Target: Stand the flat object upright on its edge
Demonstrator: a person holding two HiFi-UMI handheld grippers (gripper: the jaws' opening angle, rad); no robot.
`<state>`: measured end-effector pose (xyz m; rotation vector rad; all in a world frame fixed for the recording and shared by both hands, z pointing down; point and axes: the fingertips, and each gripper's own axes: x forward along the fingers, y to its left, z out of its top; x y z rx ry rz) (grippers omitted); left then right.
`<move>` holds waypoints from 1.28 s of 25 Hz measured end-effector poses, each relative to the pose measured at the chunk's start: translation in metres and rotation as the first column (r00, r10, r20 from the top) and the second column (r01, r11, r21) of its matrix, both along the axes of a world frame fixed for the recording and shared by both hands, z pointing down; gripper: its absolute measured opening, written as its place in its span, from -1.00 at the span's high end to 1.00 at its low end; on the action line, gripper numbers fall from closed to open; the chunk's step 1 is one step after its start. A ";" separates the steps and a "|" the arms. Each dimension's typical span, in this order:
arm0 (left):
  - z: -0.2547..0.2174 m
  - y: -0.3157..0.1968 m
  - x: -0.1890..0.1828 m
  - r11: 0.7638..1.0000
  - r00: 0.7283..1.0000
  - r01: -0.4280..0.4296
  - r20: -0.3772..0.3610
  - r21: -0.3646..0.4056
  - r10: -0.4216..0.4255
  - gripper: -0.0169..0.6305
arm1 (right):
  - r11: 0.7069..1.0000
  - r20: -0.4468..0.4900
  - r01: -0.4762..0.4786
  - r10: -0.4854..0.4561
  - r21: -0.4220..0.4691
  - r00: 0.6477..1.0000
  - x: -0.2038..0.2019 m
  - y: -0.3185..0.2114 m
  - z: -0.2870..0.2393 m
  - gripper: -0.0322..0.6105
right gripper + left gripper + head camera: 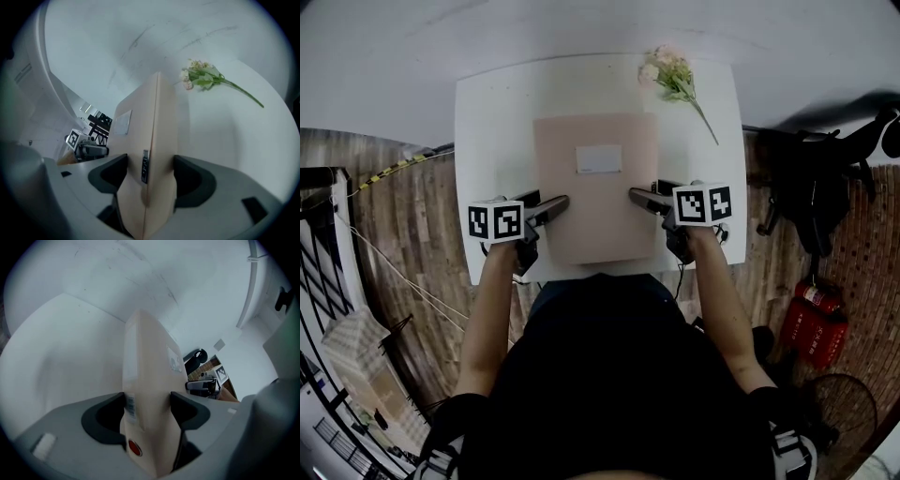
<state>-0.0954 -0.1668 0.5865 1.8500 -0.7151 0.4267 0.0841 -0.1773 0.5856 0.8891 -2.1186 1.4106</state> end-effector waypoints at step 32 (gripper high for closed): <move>-0.135 -0.027 -0.015 0.886 0.998 0.038 0.030 0.462 -0.058 -0.04 | 0.879 0.016 0.004 -0.013 0.476 1.000 -0.014 -0.033 -0.146 -0.08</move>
